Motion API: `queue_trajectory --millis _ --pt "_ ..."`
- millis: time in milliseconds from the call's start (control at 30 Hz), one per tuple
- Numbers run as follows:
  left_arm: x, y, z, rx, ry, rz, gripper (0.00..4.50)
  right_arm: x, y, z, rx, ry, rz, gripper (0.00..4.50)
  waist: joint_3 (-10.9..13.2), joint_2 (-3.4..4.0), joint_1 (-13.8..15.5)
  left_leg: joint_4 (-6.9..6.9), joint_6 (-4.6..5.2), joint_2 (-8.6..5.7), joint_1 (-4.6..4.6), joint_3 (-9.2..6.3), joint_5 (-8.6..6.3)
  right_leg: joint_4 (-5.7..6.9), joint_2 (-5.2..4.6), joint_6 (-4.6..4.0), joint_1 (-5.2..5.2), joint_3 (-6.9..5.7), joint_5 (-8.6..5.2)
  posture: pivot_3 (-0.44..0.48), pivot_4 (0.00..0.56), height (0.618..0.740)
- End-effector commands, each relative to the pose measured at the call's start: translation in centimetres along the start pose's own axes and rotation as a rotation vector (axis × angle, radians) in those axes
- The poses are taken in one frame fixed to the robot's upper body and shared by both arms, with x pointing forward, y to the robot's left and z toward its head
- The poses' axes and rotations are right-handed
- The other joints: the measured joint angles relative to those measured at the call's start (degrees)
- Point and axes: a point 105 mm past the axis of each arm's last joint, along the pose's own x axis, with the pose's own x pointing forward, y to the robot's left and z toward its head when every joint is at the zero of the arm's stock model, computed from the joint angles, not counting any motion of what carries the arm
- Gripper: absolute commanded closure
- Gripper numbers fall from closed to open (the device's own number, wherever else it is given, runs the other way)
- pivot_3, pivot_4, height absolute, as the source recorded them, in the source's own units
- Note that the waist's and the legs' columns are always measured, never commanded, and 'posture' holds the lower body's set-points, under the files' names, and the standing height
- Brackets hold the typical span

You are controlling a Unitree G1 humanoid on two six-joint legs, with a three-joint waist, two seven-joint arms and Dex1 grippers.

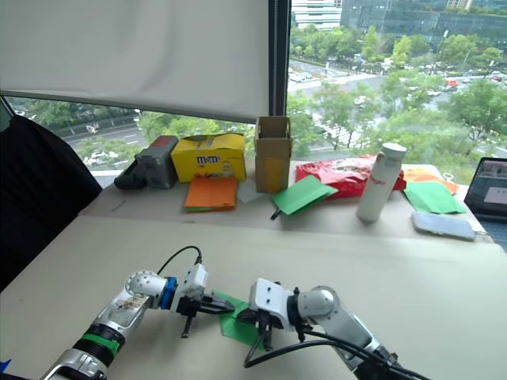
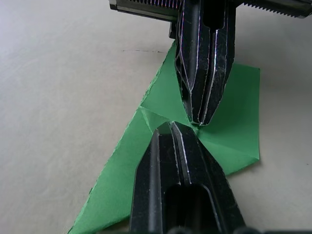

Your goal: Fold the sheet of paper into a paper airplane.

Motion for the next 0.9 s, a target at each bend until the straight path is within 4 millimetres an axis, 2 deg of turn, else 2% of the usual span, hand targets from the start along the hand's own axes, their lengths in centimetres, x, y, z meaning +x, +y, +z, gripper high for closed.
queue_trajectory --millis 33,400,567,633,800,900 --pt "0.3 -0.5 -1.6 -0.039 0.059 -0.018 4.50 -1.4 1.3 -2.6 0.028 0.108 0.013 4.47 0.00 -0.01 0.22 0.00 0.00 -0.01 -0.01 0.00 0.00 -0.04 -0.01 0.00 0.00 0.00 0.00 0.000 0.150 0.656" --pt "0.5 -0.3 -1.8 -0.032 0.067 -0.036 4.50 -5.6 3.3 -4.6 0.104 0.182 -0.042 4.47 0.00 -0.04 0.75 0.00 0.00 -0.02 -0.08 0.01 -0.01 -0.24 -0.02 0.06 0.11 0.00 -0.03 0.000 0.150 0.656" --pt "0.6 -0.4 -1.9 -0.028 0.068 -0.043 4.50 -7.0 3.6 -5.2 0.139 0.194 -0.060 4.47 -0.01 -0.09 0.66 0.00 0.01 -0.03 -0.10 0.02 -0.01 -0.28 -0.02 0.07 0.16 0.01 -0.04 0.000 0.150 0.656" --pt "0.6 -0.4 -1.9 -0.027 0.067 -0.045 4.50 -7.3 3.2 -4.4 0.143 0.165 -0.076 4.47 -0.01 -0.09 0.65 0.00 0.02 -0.03 -0.10 0.02 -0.01 -0.28 -0.02 0.09 0.16 0.02 -0.05 0.000 0.150 0.656" --pt "0.6 -0.6 -1.7 -0.021 0.062 -0.051 4.50 -7.6 0.9 0.6 0.093 -0.022 -0.125 4.47 0.08 -0.13 0.46 0.00 0.01 -0.03 -0.16 0.03 -0.01 -0.27 -0.02 0.10 0.11 0.03 -0.05 0.000 0.150 0.656" --pt "0.6 -0.7 -1.5 -0.018 0.058 -0.051 4.50 -7.0 -0.3 2.5 0.062 -0.069 -0.136 4.47 0.12 -0.09 0.18 0.00 0.01 0.01 -0.12 0.03 -0.01 -0.19 0.04 0.08 0.09 0.08 -0.03 0.000 0.150 0.656"
